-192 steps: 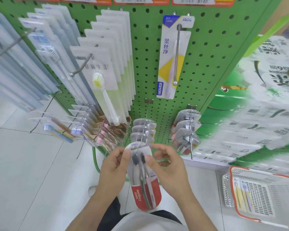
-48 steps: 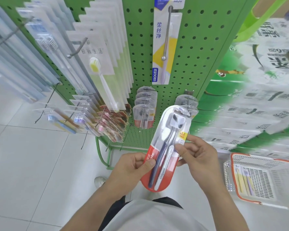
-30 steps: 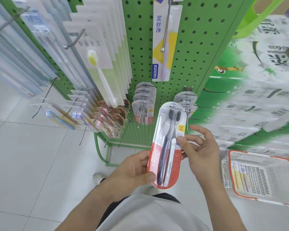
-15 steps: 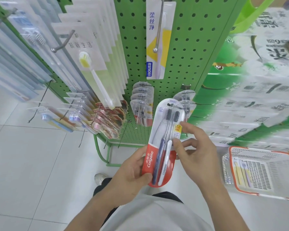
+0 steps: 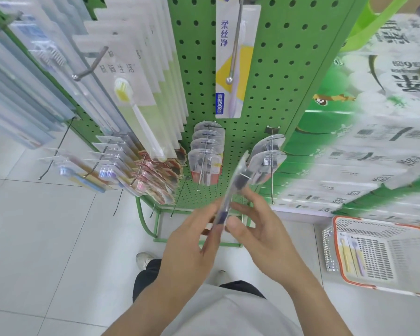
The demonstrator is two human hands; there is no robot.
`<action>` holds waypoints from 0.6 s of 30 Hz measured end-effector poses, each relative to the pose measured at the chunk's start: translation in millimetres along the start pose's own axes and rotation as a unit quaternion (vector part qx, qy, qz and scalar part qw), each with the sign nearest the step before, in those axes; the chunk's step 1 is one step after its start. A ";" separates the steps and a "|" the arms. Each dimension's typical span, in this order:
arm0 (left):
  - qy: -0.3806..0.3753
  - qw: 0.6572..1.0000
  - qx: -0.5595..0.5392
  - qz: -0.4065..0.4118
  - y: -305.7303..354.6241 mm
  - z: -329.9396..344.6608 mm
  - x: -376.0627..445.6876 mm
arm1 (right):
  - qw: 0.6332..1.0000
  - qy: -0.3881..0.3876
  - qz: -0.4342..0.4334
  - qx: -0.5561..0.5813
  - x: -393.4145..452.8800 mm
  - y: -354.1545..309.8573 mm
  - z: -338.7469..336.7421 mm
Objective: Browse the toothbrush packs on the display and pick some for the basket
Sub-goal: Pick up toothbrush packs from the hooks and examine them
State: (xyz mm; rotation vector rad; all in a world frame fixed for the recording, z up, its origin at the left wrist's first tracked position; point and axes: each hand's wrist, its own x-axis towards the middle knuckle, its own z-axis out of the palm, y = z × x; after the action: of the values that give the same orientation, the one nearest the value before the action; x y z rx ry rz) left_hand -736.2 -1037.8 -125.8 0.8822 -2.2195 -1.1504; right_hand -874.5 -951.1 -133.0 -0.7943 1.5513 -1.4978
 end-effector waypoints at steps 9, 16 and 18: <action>0.006 0.997 0.077 0.031 -13.4 -1.9 1.8 | 0.992 0.060 0.042 0.105 4.5 -10.9 -3.2; -0.091 0.973 -0.085 -0.194 -15.8 -16.3 12.6 | 0.989 0.107 0.080 0.069 8.7 -17.0 -18.1; -0.092 0.971 -0.088 -0.200 -18.0 -17.1 12.5 | 0.985 0.157 0.074 -0.023 10.3 -14.8 -22.6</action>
State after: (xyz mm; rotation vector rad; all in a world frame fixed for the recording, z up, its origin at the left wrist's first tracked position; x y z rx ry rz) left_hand -727.6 -1063.8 -130.4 1.2254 -2.0915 -1.6469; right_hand -900.6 -950.8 -120.6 -0.4697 1.8386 -1.5345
